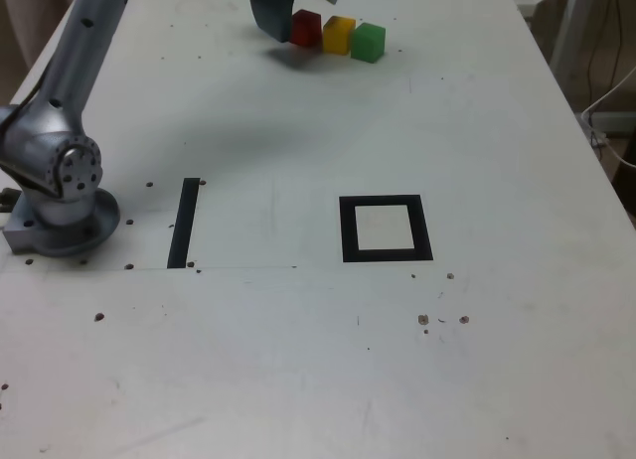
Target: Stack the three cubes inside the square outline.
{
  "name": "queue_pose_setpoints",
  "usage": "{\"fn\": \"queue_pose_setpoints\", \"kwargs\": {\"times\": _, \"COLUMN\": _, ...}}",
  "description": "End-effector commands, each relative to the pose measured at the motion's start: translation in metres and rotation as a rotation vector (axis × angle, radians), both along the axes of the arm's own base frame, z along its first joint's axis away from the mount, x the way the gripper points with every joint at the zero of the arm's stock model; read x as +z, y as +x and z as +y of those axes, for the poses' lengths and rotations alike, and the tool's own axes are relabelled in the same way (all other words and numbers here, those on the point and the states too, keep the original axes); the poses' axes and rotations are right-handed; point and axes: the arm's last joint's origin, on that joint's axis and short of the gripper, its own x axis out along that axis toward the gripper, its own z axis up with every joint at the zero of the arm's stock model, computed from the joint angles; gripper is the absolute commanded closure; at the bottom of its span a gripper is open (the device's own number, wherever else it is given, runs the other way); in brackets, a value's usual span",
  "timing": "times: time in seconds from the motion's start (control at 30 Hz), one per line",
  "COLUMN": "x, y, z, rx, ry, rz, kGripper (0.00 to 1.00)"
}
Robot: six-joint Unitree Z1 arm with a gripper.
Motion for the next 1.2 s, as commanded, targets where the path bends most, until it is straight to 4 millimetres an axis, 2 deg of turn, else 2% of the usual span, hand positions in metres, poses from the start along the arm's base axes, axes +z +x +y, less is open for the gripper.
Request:
{"fn": "queue_pose_setpoints", "kwargs": {"times": 0.0, "x": -0.006, "y": -0.002, "z": 0.007, "rx": 0.011, "ry": -0.014, "rz": 0.002, "kGripper": 0.02}}
{"fn": "queue_pose_setpoints", "kwargs": {"times": 0.37, "x": -0.018, "y": -0.003, "z": 0.025, "rx": 0.041, "ry": -0.051, "rz": -0.013, "kGripper": 0.05}}
{"fn": "queue_pose_setpoints", "kwargs": {"times": 0.6, "x": -0.030, "y": -0.005, "z": 0.031, "rx": 0.056, "ry": -0.083, "rz": -0.011, "kGripper": 0.11}}
{"fn": "queue_pose_setpoints", "kwargs": {"times": 0.73, "x": -0.030, "y": -0.006, "z": 0.032, "rx": 0.063, "ry": -0.089, "rz": -0.005, "kGripper": 0.25}}
{"fn": "queue_pose_setpoints", "kwargs": {"times": 0.9, "x": -0.028, "y": -0.007, "z": 0.031, "rx": 0.067, "ry": -0.083, "rz": 0.001, "kGripper": 0.57}}
{"fn": "queue_pose_setpoints", "kwargs": {"times": 0.97, "x": -0.027, "y": -0.007, "z": 0.031, "rx": 0.066, "ry": -0.080, "rz": 0.001, "kGripper": 0.67}}
{"fn": "queue_pose_setpoints", "kwargs": {"times": 1.03, "x": -0.026, "y": -0.007, "z": 0.031, "rx": 0.065, "ry": -0.081, "rz": 0.001, "kGripper": 0.71}}
{"fn": "queue_pose_setpoints", "kwargs": {"times": 1.17, "x": -0.026, "y": -0.008, "z": 0.030, "rx": 0.062, "ry": -0.086, "rz": 0.003, "kGripper": 0.71}}
